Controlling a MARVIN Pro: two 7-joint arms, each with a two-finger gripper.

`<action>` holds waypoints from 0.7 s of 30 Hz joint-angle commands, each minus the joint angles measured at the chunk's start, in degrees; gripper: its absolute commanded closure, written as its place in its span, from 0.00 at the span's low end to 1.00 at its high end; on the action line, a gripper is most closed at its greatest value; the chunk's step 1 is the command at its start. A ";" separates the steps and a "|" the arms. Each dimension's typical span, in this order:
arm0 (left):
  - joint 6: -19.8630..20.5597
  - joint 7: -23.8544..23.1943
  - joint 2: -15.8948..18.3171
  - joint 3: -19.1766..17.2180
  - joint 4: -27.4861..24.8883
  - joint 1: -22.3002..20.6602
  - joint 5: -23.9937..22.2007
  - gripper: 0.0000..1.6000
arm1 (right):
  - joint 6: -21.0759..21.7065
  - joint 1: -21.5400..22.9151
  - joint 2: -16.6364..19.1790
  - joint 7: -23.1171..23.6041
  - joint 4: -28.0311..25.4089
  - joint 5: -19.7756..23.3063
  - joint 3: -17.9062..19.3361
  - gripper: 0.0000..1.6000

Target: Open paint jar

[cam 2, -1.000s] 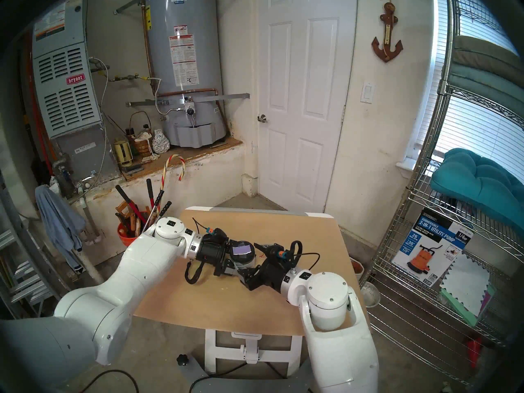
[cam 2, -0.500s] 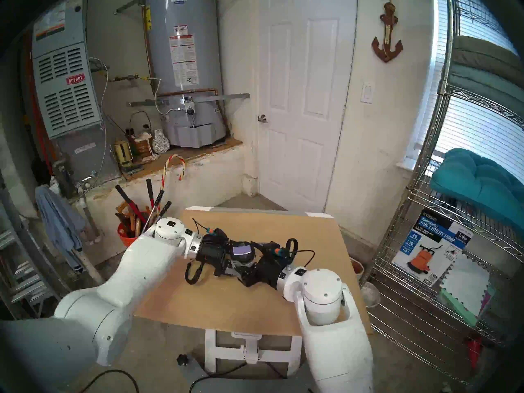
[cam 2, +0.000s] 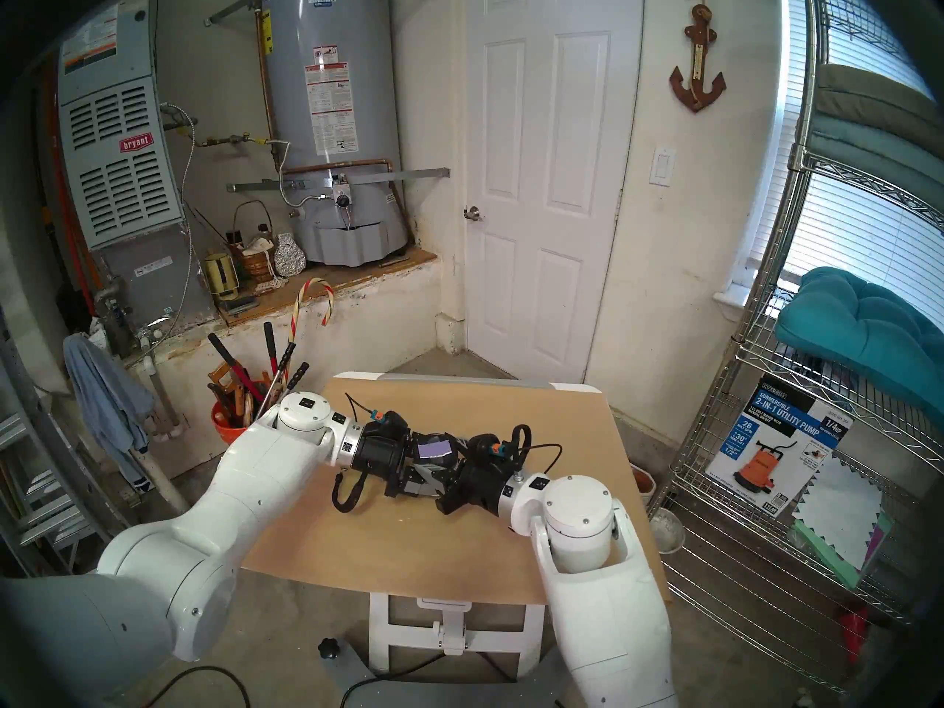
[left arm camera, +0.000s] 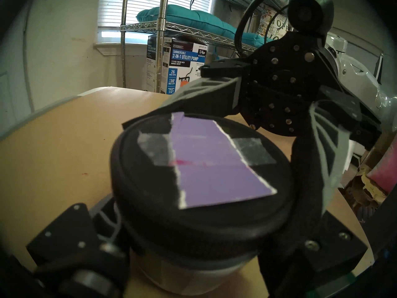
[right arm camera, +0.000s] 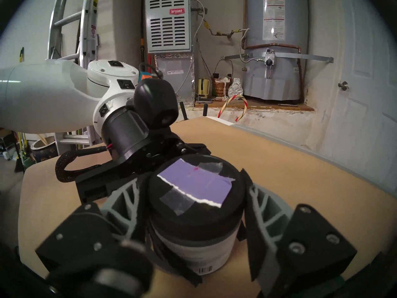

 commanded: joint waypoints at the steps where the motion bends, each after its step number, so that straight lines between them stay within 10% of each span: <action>1: -0.20 -0.55 0.07 -0.13 -1.36 -0.53 -0.64 1.00 | -4.51 6.26 5.15 6.48 3.02 -0.95 -0.51 1.00; 21: 0.10 -0.55 0.01 -0.39 -1.99 -0.07 -0.55 1.00 | -14.22 19.12 4.92 22.18 19.91 2.07 -1.16 1.00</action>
